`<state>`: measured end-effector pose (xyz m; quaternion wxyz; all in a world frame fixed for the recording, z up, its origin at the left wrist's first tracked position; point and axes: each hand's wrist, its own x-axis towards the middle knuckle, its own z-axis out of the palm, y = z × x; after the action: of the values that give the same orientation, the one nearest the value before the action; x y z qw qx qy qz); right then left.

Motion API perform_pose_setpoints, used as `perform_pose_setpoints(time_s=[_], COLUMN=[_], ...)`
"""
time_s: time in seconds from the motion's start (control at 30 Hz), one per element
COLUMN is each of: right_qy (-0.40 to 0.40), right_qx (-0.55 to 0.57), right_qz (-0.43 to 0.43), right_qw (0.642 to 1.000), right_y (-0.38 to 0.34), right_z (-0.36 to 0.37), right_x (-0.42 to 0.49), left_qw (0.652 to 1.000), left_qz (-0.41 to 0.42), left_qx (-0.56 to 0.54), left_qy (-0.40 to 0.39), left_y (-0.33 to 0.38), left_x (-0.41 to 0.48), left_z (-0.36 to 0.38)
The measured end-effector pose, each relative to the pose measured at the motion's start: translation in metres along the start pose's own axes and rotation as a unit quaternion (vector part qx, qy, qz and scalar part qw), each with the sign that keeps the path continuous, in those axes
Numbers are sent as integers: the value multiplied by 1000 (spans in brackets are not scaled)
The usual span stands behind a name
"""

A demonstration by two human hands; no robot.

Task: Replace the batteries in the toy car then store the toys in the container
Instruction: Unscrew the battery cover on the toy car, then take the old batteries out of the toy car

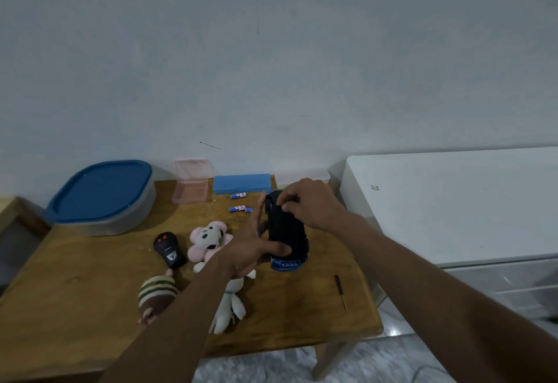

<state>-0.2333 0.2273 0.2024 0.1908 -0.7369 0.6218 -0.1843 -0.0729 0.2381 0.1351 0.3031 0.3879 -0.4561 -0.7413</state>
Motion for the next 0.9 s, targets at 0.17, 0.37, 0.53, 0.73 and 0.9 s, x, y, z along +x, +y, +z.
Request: perform_pose_setpoints(time_s=[0.17, 0.37, 0.53, 0.73, 0.9], right_qy=[-40, -74, -79, -70, -59], right_qx=[23, 28, 35, 59, 70], right_qz=[-4, -21, -26, -17, 7], right_qw=[999, 997, 996, 996, 996], right_y=[-4, -4, -4, -2, 6], right_z=[-5, -7, -9, -20, -31], right_x=[-4, -10, -12, -13, -19], left_qw=[1000, 1000, 1000, 1000, 1000], left_qz=[-5, -6, -6, -7, -1], left_qx=[-3, -13, -1, 12, 22], left_qy=[2, -2, -9, -16, 4], left_y=[1, 4, 3, 2, -7], left_x=[-4, -6, -8, -10, -12], left_z=[-3, -8, -7, -10, -16])
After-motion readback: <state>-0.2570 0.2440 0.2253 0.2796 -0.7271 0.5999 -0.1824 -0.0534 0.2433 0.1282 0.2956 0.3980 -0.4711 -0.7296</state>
